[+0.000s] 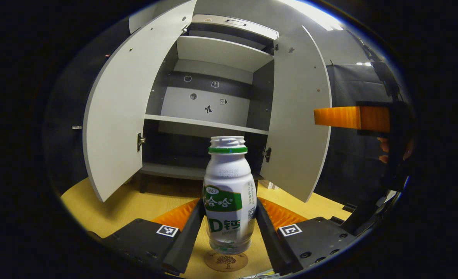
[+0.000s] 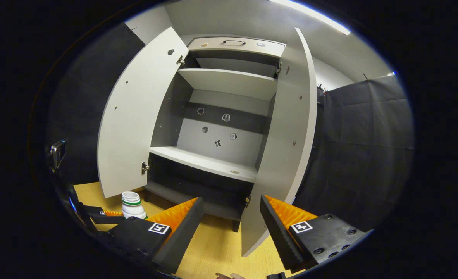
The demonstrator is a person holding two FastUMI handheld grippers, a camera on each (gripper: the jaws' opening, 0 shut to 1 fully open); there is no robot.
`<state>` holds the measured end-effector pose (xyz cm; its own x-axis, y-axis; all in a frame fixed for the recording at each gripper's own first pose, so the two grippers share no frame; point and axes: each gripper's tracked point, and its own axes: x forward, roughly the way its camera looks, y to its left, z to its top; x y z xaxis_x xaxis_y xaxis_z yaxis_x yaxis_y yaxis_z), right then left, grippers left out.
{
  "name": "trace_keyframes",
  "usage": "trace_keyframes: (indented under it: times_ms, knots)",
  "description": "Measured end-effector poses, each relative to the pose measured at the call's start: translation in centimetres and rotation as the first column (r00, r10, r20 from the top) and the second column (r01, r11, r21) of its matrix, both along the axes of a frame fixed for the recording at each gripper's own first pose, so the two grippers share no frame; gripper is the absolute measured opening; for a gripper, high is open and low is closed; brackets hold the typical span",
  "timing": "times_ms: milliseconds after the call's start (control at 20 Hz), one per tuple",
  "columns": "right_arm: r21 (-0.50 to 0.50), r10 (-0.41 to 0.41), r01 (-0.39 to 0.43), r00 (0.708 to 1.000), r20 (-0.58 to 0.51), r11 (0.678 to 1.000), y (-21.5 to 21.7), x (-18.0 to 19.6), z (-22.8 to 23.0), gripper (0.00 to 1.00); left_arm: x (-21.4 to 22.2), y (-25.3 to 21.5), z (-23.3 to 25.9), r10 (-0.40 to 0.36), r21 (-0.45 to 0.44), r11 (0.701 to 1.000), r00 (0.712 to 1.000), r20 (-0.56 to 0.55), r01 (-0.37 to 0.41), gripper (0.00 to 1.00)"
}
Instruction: Grasp the bottle in the cabinet with the left hand and place it on the coaster, then close the right door with the right hand and the left door with the left hand.
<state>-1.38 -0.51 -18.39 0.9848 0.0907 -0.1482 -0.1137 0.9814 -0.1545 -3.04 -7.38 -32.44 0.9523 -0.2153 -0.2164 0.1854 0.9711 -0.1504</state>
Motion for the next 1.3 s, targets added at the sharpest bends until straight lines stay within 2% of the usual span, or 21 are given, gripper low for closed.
trace_keyframes:
  times_ms: [350, 600, 800, 1000, 1050, 1100, 1300]
  knots:
    - [0.025, 0.058, -0.057, 0.998, -0.036, 0.998, 0.1, -0.4, -3.9, 0.97, -1.0, -1.5, -4.7, 0.007, 0.075, 0.997, 1.000, 0.009, -0.007, 0.80]
    - [0.029, 0.092, -0.091, 0.994, -0.059, 0.995, 0.2, -0.6, -6.0, 0.97, -1.8, -1.2, -7.5, 0.014, 0.168, 0.986, 1.000, -0.006, -0.013, 0.80]
    - [0.020, 0.099, -0.097, 0.992, -0.078, 0.995, -0.3, -0.7, -6.8, 0.97, -2.0, -1.6, -7.3, 0.000, 0.164, 0.986, 0.999, 0.047, -0.007, 0.81]
    - [0.026, 0.096, -0.094, 0.991, -0.089, 0.995, -0.8, -0.7, -7.2, 0.97, -2.2, -1.5, -8.0, 0.014, 0.130, 0.991, 0.999, 0.030, -0.017, 0.84]
    - [0.024, 0.096, -0.094, 0.991, -0.092, 0.995, -0.8, -0.7, -7.2, 0.97, -2.2, -1.5, -7.6, 0.018, 0.120, 0.992, 0.999, 0.038, -0.022, 0.90]
    - [0.021, 0.097, -0.096, 0.991, -0.095, 0.995, -0.8, -0.8, -7.3, 0.97, -2.2, -1.5, -7.3, 0.022, 0.115, 0.993, 0.999, 0.043, -0.027, 0.92]
    - [0.015, 0.098, -0.097, 0.990, -0.096, 0.995, -0.6, -0.9, -7.1, 0.97, -1.6, -1.0, -6.4, 0.038, 0.140, 0.989, 0.997, 0.060, -0.046, 0.94]
